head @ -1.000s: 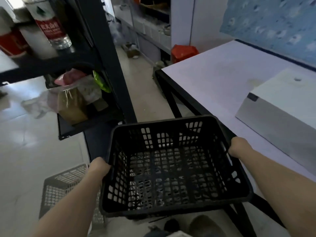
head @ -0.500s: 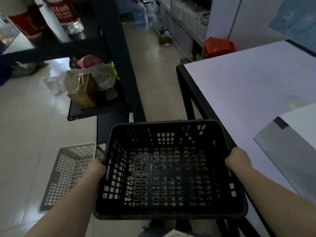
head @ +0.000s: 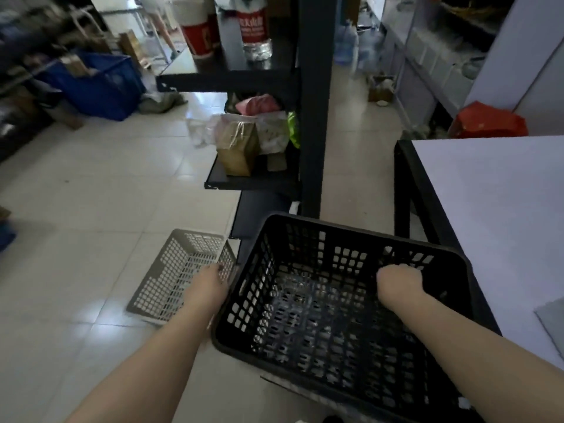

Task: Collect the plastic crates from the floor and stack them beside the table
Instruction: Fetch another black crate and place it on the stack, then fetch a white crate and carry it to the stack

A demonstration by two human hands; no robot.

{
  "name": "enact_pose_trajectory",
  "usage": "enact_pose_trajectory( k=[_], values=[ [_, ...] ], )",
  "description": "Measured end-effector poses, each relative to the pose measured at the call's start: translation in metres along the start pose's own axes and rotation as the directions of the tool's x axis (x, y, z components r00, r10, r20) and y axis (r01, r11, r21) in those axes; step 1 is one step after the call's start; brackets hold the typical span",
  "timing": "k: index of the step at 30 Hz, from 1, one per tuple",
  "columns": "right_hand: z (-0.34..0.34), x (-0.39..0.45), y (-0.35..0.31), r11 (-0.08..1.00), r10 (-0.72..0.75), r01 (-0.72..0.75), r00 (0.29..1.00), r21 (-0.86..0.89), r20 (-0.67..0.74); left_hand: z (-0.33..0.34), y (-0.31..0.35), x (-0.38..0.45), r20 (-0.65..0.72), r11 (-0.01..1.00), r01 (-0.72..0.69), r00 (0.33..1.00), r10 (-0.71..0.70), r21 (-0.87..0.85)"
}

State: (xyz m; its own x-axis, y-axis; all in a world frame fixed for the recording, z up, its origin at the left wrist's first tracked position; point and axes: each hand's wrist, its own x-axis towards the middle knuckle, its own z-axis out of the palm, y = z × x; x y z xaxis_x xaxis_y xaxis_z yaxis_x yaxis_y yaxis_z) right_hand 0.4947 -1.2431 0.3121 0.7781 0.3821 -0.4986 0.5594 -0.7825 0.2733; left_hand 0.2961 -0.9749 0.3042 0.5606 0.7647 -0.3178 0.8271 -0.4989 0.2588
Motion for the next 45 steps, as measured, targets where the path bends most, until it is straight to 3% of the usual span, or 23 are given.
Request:
enact_pose_trajectory(
  k=[3,7,11,21,30,38,45],
  values=[
    [-0.026,-0.005,-0.065,0.967,-0.223,0.239,0.961,0.088,-0.163,-0.023,-0.033,-0.004,-0.037,0.997,0.062,0.997,-0.064,-0.035],
    [-0.055,-0.027,-0.156,0.867,-0.437,0.49,0.835,0.089,-0.333,-0.054,-0.096,-0.012,-0.075,0.982,0.173,0.981,-0.178,-0.075],
    [-0.083,-0.05,-0.26,0.774,-0.579,0.633,0.727,0.033,-0.37,-0.087,-0.178,-0.021,-0.1,0.965,0.261,0.96,-0.262,-0.026],
    [-0.129,-0.112,-0.526,0.682,-0.728,0.712,0.642,-0.167,-0.241,-0.158,-0.398,-0.024,-0.166,0.906,0.422,0.896,-0.411,0.034],
    [-0.173,-0.13,-0.668,0.618,-0.783,0.759,0.569,-0.206,-0.252,-0.205,-0.515,-0.004,-0.138,0.885,0.462,0.882,-0.452,0.057],
    [-0.233,-0.095,-0.807,0.584,-0.807,0.783,0.53,-0.215,-0.261,-0.262,-0.6,0.08,-0.132,0.889,0.445,0.892,-0.432,0.102],
    [-0.345,-0.051,-0.945,0.585,-0.791,0.792,0.508,-0.177,-0.341,-0.361,-0.677,0.189,-0.196,0.886,0.441,0.89,-0.412,0.145]
  ],
)
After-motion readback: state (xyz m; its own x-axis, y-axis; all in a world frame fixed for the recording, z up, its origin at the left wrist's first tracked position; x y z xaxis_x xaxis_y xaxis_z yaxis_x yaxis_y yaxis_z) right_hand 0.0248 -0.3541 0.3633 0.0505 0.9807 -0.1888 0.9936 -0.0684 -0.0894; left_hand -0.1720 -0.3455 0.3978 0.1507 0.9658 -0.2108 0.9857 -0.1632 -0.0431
